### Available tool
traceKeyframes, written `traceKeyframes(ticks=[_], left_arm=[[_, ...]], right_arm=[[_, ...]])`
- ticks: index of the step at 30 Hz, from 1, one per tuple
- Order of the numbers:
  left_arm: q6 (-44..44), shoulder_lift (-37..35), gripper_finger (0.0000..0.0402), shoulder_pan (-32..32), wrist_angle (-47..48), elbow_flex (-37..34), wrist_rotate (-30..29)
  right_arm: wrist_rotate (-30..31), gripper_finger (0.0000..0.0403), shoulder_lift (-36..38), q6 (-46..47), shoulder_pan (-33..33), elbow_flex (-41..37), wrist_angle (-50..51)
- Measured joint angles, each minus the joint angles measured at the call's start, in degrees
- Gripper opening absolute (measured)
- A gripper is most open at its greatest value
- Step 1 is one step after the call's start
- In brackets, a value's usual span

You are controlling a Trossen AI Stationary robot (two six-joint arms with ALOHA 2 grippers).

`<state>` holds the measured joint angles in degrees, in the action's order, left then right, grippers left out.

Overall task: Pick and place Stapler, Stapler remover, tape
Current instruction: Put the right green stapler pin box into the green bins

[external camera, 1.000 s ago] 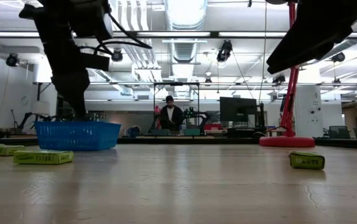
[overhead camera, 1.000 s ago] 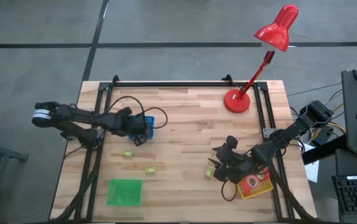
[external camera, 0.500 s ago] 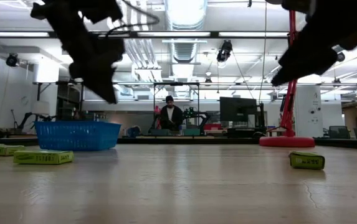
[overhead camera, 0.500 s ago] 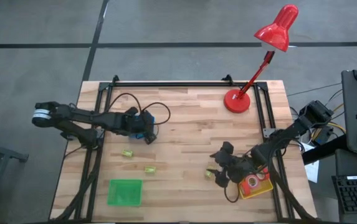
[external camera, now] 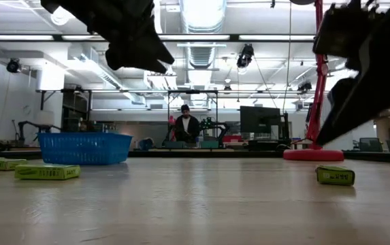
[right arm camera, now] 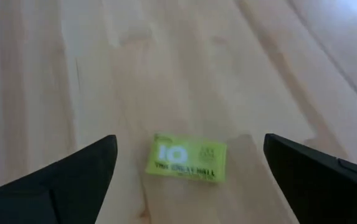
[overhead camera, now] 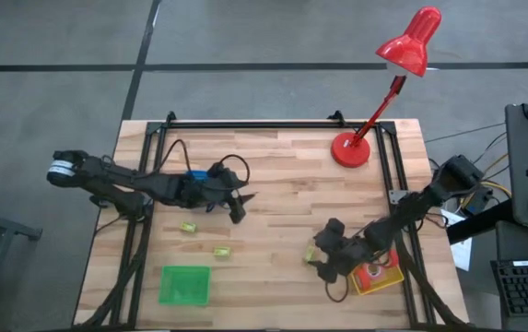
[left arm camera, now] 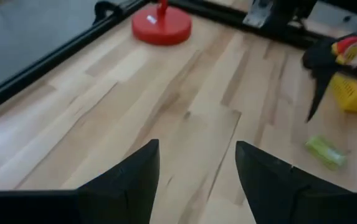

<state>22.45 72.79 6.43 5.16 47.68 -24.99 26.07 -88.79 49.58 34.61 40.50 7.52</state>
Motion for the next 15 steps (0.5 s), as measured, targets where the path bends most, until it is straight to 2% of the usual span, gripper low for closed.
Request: traceKeyframes(ticks=[6,15], left_arm=[[-0.1,0.0,0.0211,0.2,-0.7,-0.1,0.0],[0.0,0.0,0.0211,0.2,-0.6,-0.1,0.1]], right_arm=[[-1.8,0.0400,-6.5,-0.1,0.0,2.7,0.7],[-1.8,0.0400,-9.8,-1.0,0.1,3.6,0.9]])
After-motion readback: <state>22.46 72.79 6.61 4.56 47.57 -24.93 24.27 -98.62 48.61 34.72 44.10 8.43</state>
